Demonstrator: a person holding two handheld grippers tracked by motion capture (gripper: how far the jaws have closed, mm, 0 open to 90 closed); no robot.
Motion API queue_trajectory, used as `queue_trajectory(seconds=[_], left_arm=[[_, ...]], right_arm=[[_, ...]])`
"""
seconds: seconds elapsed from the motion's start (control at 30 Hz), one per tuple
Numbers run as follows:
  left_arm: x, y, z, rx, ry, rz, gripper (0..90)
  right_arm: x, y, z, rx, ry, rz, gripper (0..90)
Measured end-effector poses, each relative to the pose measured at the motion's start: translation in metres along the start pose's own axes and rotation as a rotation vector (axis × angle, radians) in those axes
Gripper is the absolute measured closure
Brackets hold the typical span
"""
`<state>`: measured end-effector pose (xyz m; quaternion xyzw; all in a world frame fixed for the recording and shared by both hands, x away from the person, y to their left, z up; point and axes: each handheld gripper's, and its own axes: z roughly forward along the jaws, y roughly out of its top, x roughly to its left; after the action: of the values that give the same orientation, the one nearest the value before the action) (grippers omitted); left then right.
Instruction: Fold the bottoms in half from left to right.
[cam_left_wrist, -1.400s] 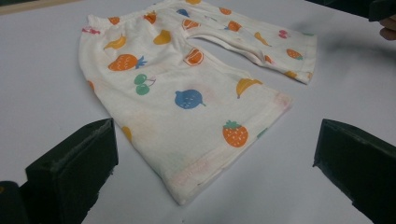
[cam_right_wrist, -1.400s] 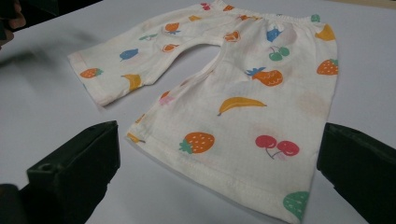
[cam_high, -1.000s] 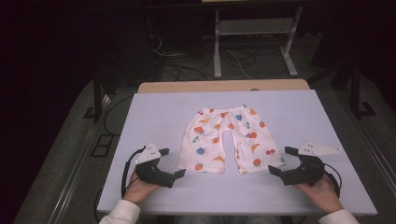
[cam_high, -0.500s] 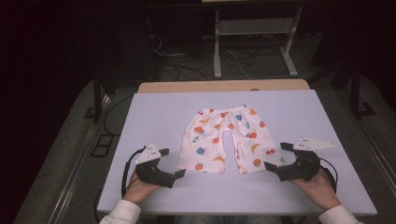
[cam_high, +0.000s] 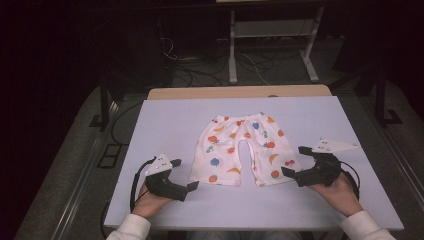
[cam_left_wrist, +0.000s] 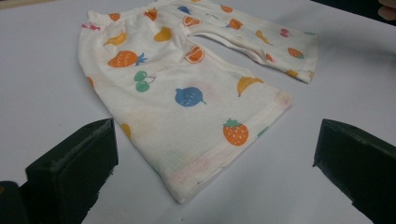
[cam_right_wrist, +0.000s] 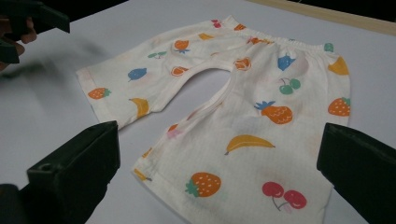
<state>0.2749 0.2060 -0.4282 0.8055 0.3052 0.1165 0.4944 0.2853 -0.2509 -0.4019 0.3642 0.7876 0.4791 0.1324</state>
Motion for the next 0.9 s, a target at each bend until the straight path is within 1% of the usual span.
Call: queue_trajectory(seconds=[0.17,0.2,0.37,0.63,0.9], left_arm=[[0.0,0.0,0.0,0.0,0.001,-0.001,0.0],[0.0,0.0,0.0,0.0,0.0,-0.001,0.0],[0.0,0.0,0.0,-0.001,0.0,0.0,0.0],[0.0,0.0,0.0,0.0,0.0,0.0,0.0],[0.0,0.0,0.0,0.0,0.0,0.001,0.0]], right_arm=[[-0.001,0.006,0.002,0.0,0.007,-0.005,0.0],[-0.001,0.009,0.004,0.003,0.008,-0.01,0.0],[-0.002,0.015,0.008,0.008,0.004,-0.024,0.0],[-0.007,0.021,0.017,0.02,0.0,-0.023,0.0],[-0.008,0.03,0.023,0.025,0.001,-0.029,0.0]])
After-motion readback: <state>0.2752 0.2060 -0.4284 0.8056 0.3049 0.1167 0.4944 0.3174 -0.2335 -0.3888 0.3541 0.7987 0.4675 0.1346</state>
